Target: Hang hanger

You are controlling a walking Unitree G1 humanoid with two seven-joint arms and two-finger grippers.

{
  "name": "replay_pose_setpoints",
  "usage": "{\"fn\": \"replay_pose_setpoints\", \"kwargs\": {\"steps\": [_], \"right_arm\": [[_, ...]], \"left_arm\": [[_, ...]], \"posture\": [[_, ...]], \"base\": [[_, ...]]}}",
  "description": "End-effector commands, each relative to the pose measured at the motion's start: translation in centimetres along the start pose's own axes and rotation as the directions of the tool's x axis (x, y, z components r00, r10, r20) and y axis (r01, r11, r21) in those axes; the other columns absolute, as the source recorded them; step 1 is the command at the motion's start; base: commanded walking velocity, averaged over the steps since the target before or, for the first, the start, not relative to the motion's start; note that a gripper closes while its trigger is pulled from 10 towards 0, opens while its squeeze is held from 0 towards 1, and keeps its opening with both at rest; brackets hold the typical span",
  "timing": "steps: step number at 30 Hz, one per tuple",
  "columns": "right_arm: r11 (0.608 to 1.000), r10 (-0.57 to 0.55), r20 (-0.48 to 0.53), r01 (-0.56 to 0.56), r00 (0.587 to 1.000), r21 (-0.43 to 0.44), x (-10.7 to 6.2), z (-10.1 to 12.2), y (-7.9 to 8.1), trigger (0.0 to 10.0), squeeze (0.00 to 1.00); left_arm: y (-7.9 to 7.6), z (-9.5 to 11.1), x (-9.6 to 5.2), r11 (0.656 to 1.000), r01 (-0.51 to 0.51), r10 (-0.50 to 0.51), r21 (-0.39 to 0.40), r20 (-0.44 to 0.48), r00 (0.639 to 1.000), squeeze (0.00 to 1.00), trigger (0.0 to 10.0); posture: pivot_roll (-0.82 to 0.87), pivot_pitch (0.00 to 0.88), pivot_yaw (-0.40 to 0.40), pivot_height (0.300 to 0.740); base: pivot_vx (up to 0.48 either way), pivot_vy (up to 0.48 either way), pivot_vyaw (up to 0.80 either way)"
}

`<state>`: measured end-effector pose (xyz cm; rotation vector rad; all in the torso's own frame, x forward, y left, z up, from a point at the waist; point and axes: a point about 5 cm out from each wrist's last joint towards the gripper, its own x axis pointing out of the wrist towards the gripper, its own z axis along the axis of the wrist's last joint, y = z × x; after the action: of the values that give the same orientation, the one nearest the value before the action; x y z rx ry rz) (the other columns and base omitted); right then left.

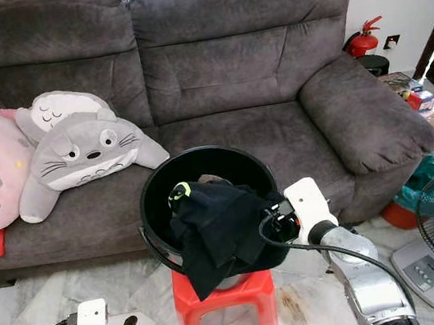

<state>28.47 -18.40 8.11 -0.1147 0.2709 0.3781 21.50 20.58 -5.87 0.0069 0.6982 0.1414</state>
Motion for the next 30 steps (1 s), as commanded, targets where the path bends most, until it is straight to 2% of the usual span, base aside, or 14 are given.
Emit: {"fn": "replay_pose_setpoints", "kwargs": {"steps": [1, 6, 12, 18, 23, 28, 30], "right_arm": [[0.999, 0.01, 0.004, -0.01, 1.0, 0.043, -0.2, -0.4, -0.1, 10.0, 0.0], [0.991, 0.106, -0.024, -0.104, 0.994, 0.088, -0.2, -1.8, 0.9, 10.0, 0.0], [0.99, 0.12, -0.043, -0.117, 0.992, 0.085, 0.0, -2.4, 1.0, 10.0, 0.0], [0.99, 0.123, 0.001, -0.123, 0.992, 0.076, 0.2, -1.9, 0.8, 10.0, 0.0], [0.986, 0.15, 0.113, -0.157, 0.982, 0.056, 0.3, -0.4, 0.9, 10.0, 0.0], [0.985, 0.152, 0.129, -0.161, 0.98, 0.06, 0.3, -0.1, 0.9, 10.0, 0.0], [0.985, 0.16, 0.094, -0.164, 0.983, 0.045, 0.5, -0.8, 1.0, 10.0, 0.0]], "left_arm": [[0.0, 0.1, 0.1, 1.0, -0.011, 0.011, 0.0, -0.002, 1.0, 0.0, 10.0], [0.0, 0.2, 0.1, 1.0, -0.009, 0.009, 0.0, -0.002, 1.0, 0.0, 10.0], [0.1, 0.2, 0.1, 1.0, -0.012, 0.012, 0.001, -0.002, 1.0, 0.0, 10.0], [0.0, 0.2, 0.1, 1.0, -0.012, 0.012, 0.001, -0.002, 1.0, 0.0, 10.0], [0.0, 0.2, 0.1, 1.0, -0.013, 0.013, 0.001, -0.001, 1.0, 0.0, 10.0], [0.0, 0.2, 0.1, 1.0, -0.013, 0.013, 0.001, -0.001, 1.0, 0.0, 10.0], [-0.1, 0.2, 0.1, 1.0, -0.013, 0.013, 0.001, -0.002, 1.0, 0.0, 10.0]], "posture": [[-0.17, 0.0, 0.009, 0.716], [-0.16, 0.0, 0.011, 0.716], [-0.16, 0.0, 0.012, 0.716], [-0.16, 0.0, 0.012, 0.716], [-0.16, 0.0, 0.012, 0.716], [-0.16, 0.0, 0.012, 0.716], [-0.16, 0.0, 0.009, 0.716]], "base": [[0.0, 0.0, 0.0], [0.0, 0.0, 0.0], [0.0, 0.0, 0.0], [0.0, 0.0, 0.0], [0.0, 0.0, 0.0], [0.0, 0.0, 0.0], [0.0, 0.0, 0.0]]}}
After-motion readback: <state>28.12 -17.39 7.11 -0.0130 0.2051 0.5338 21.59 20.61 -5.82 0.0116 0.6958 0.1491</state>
